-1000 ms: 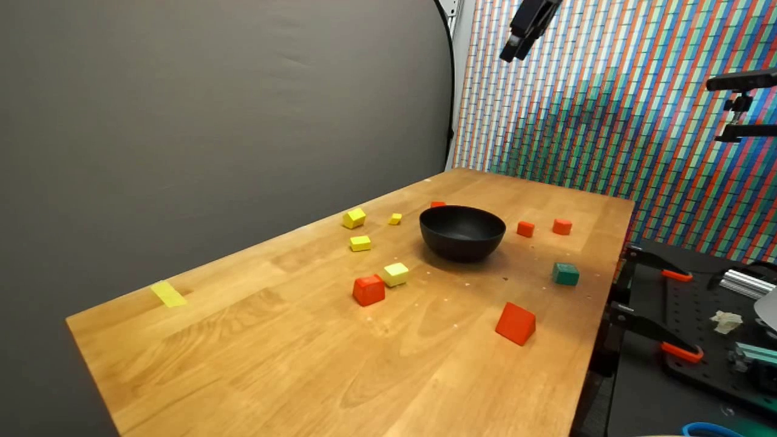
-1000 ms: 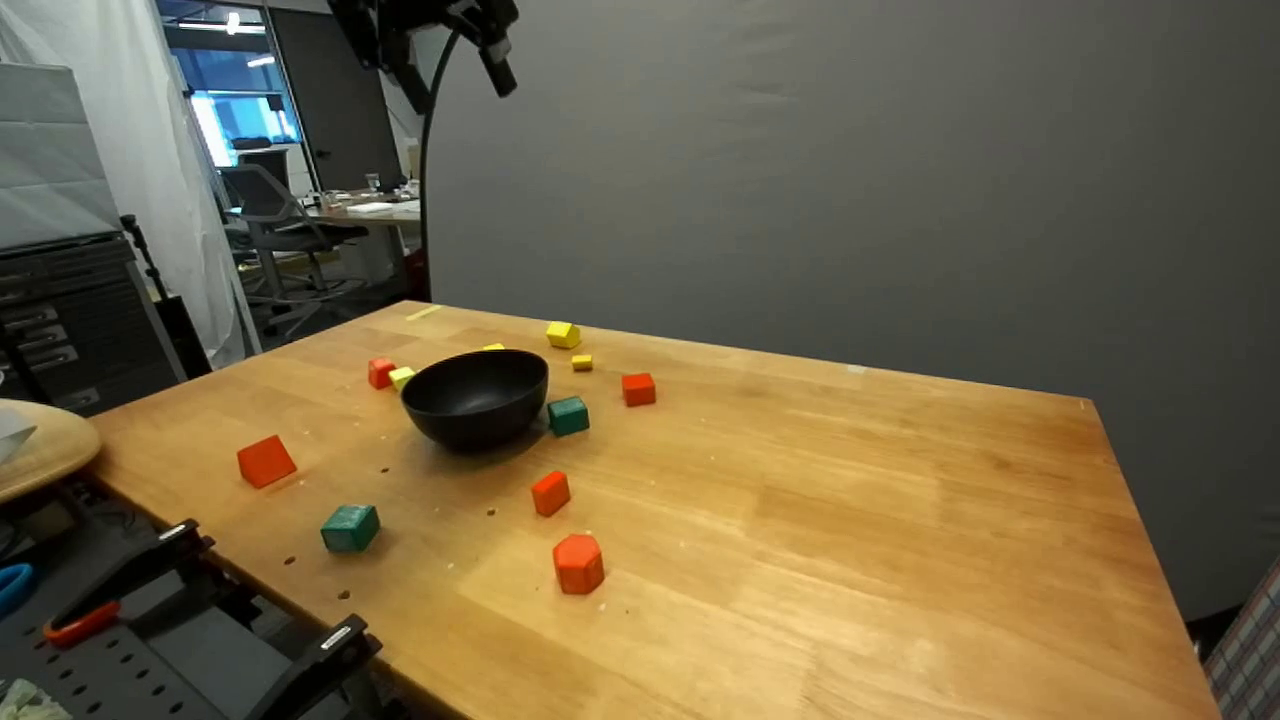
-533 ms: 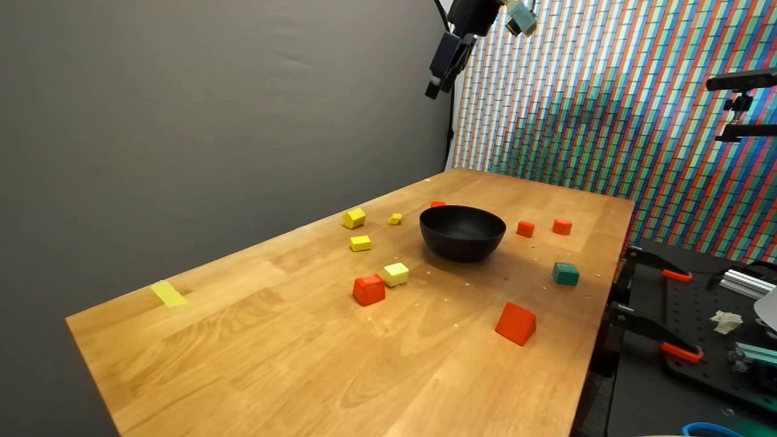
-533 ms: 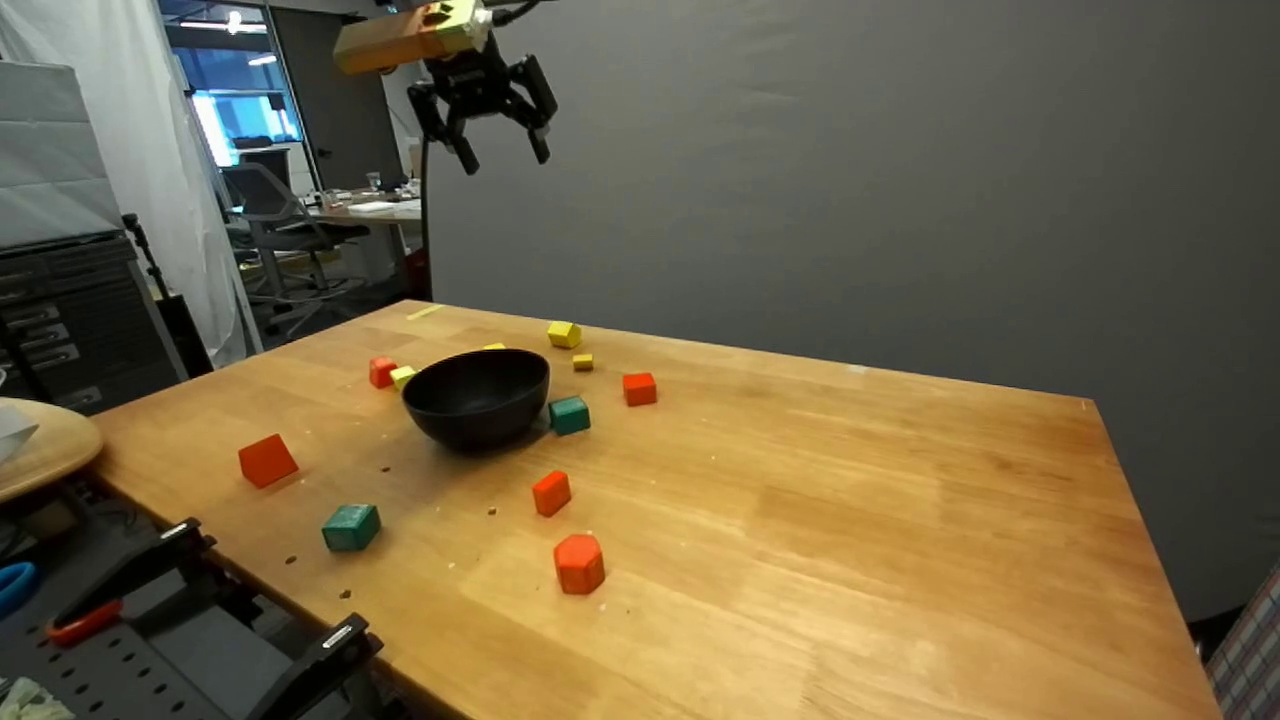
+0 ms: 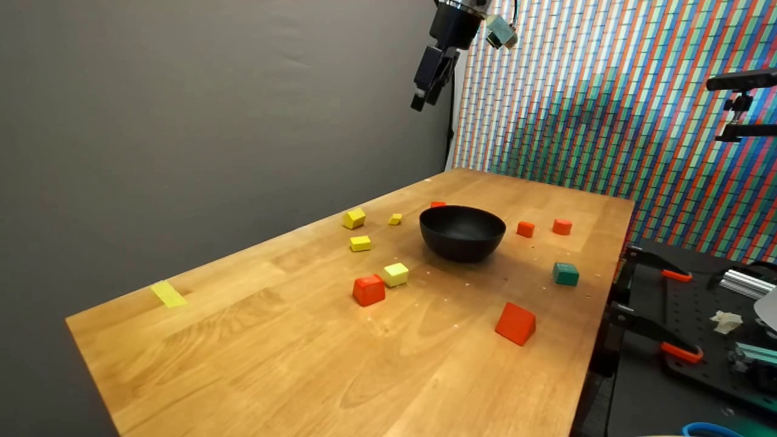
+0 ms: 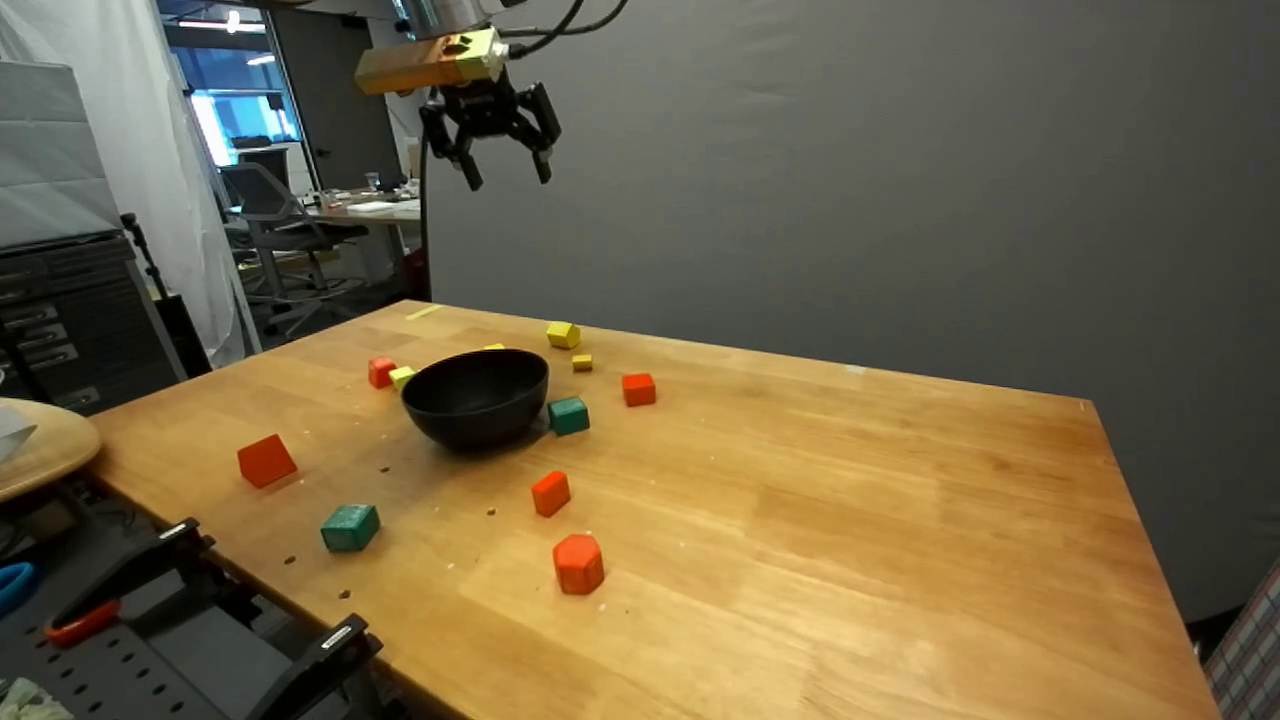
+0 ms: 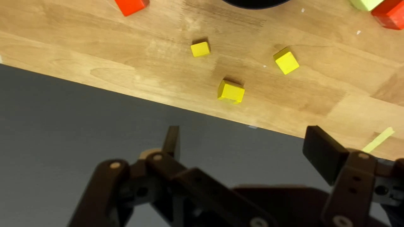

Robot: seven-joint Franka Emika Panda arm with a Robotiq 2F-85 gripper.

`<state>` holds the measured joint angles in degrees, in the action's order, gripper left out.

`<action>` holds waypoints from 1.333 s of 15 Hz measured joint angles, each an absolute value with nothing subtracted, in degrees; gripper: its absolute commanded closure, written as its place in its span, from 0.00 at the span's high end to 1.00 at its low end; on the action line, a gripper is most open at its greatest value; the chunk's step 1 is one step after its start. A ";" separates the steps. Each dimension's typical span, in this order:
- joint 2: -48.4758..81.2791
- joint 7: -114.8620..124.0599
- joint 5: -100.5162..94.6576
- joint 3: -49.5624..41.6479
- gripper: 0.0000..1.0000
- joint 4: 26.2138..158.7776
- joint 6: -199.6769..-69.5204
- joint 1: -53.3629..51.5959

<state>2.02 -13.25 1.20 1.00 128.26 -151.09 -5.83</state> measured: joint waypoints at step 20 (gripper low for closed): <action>48.53 -1.18 -1.15 3.61 0.68 87.29 -146.84 -7.28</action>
